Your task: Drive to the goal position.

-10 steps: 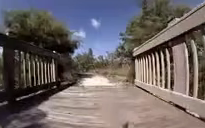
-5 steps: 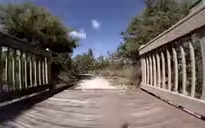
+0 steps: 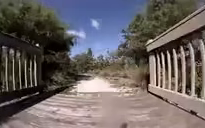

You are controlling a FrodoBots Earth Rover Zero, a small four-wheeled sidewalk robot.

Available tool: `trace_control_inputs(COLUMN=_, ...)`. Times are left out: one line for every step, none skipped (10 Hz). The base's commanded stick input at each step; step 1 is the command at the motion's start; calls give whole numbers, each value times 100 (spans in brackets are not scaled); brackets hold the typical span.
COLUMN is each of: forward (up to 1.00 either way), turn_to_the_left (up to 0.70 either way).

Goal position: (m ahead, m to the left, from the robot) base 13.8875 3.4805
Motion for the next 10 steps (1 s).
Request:
trace_control_inputs(forward=84, turn_to_the_left=0)
trace_control_inputs(forward=84, turn_to_the_left=0)
trace_control_inputs(forward=84, turn_to_the_left=0)
trace_control_inputs(forward=84, turn_to_the_left=0)
trace_control_inputs(forward=84, turn_to_the_left=0)
trace_control_inputs(forward=84, turn_to_the_left=0)
trace_control_inputs(forward=84, turn_to_the_left=0)
trace_control_inputs(forward=84, turn_to_the_left=0)
trace_control_inputs(forward=84, turn_to_the_left=0)
trace_control_inputs(forward=84, turn_to_the_left=0)
